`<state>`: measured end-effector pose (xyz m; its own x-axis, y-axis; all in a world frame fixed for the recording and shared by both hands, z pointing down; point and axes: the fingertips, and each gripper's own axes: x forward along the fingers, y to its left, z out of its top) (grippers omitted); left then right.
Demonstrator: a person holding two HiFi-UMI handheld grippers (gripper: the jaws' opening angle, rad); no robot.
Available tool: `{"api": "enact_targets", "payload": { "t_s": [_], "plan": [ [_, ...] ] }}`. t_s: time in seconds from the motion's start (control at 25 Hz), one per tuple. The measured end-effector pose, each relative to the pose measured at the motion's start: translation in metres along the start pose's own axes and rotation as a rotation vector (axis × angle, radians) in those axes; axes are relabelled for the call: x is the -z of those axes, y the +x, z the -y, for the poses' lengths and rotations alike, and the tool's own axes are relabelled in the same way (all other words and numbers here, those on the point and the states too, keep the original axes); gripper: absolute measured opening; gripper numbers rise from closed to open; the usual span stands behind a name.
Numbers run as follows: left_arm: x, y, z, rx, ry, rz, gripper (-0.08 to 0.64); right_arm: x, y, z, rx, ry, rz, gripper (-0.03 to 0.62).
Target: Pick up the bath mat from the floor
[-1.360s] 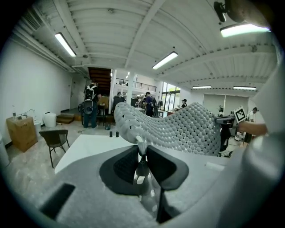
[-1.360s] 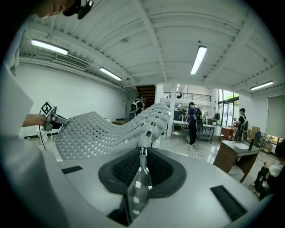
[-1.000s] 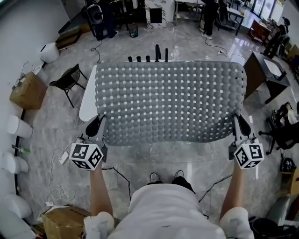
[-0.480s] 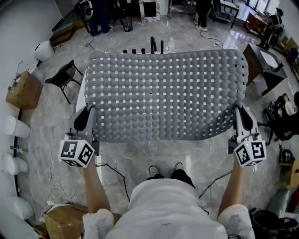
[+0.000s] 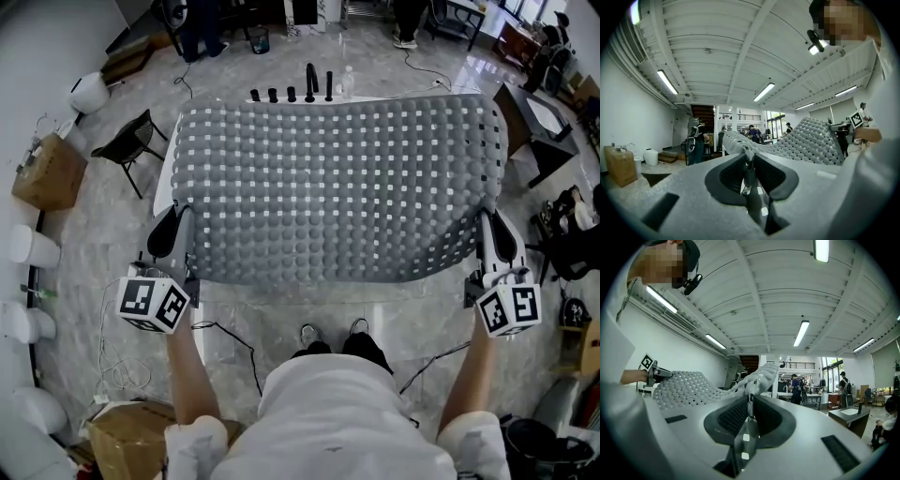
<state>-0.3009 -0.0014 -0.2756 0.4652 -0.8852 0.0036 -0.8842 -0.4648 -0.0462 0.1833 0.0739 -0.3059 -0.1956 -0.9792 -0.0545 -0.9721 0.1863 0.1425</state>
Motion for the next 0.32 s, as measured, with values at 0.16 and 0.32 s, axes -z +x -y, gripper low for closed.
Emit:
{"api": "enact_targets", "payload": {
  "t_s": [0.16, 0.32],
  "plan": [
    [0.003, -0.008, -0.005, 0.001, -0.001, 0.004, 0.064, 0.001, -0.004, -0.008, 0.003, 0.001, 0.002, 0.043],
    [0.006, -0.013, -0.011, 0.002, 0.005, 0.004, 0.064, 0.004, -0.005, -0.017, 0.007, 0.006, 0.002, 0.043]
  ]
}}
